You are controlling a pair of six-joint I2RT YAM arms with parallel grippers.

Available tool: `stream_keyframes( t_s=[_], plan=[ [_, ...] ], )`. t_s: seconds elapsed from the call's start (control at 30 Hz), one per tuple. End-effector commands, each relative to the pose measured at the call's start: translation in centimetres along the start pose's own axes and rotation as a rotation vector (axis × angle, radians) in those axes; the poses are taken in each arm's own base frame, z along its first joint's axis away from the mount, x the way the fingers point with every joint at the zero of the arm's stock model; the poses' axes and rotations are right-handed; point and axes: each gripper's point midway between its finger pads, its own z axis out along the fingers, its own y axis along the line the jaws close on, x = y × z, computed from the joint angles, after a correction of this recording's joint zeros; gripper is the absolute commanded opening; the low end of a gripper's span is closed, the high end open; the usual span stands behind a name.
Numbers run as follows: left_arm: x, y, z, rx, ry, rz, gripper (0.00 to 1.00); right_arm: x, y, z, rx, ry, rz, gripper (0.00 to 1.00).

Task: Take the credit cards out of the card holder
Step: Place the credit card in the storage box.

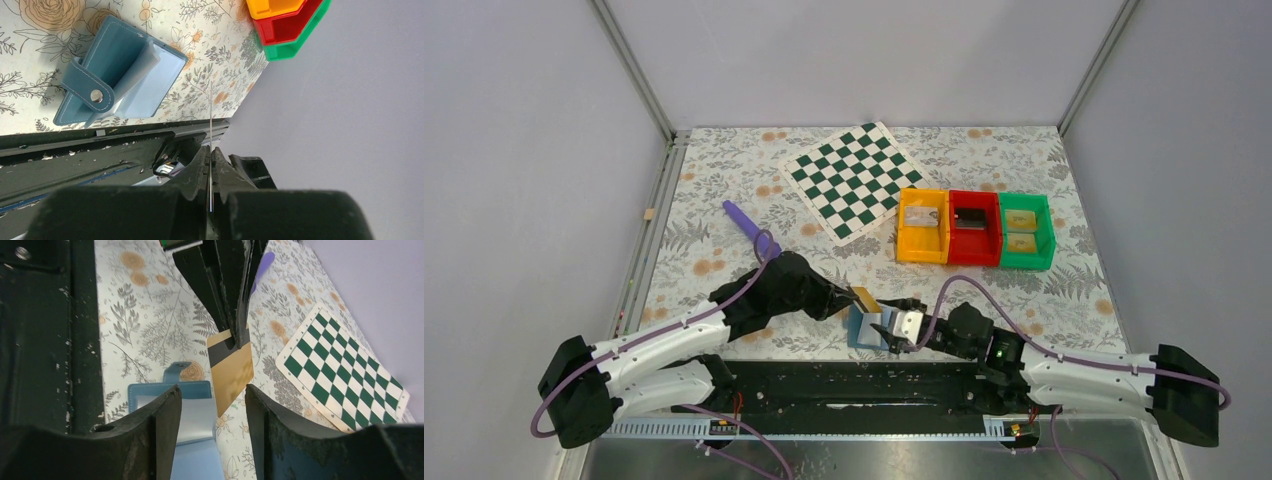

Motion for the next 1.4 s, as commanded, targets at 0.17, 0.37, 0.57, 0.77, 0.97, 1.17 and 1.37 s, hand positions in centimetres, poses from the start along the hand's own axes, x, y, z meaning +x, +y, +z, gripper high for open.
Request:
stream_keyframes(
  t_s=[0.17,0.37,0.57,0.77,0.97,1.17,1.37],
  plan=[
    [1.0,-1.5,-0.6,0.064,0.059,-0.026,0.0,-2.5,-3.1,1.8,0.14,-0.01,-0.066,0.48],
    [1.0,-2.0,-0.6,0.111,0.058,0.008,0.04,-2.8,-4.1,1.6,0.215,-0.012,0.042,0.0],
    [0.6,-5.2,-2.4,0.329,-0.006,0.293,0.65,-2.7,-4.8,1.1,0.273,0.085,0.295,0.0],
    [-2.1,-4.8,-4.5,0.259,-0.185,0.6,0.73,-3.6,-4.4,0.7,0.226,0.041,0.591,0.0],
    [-1.9,-5.4,-6.6,0.304,-0.202,0.822,0.73,-3.3,-4.6,0.0,0.194,0.062,0.755,0.0],
    [-0.1,-5.8,-7.4,0.376,-0.128,0.956,0.71,-4.9,-5.8,-1.4,0.202,-0.024,0.971,0.0],
    [1.5,-6.2,-6.7,0.424,-0.034,0.941,0.64,-7.6,-7.0,-2.8,0.193,-0.15,1.102,0.0]
  ],
)
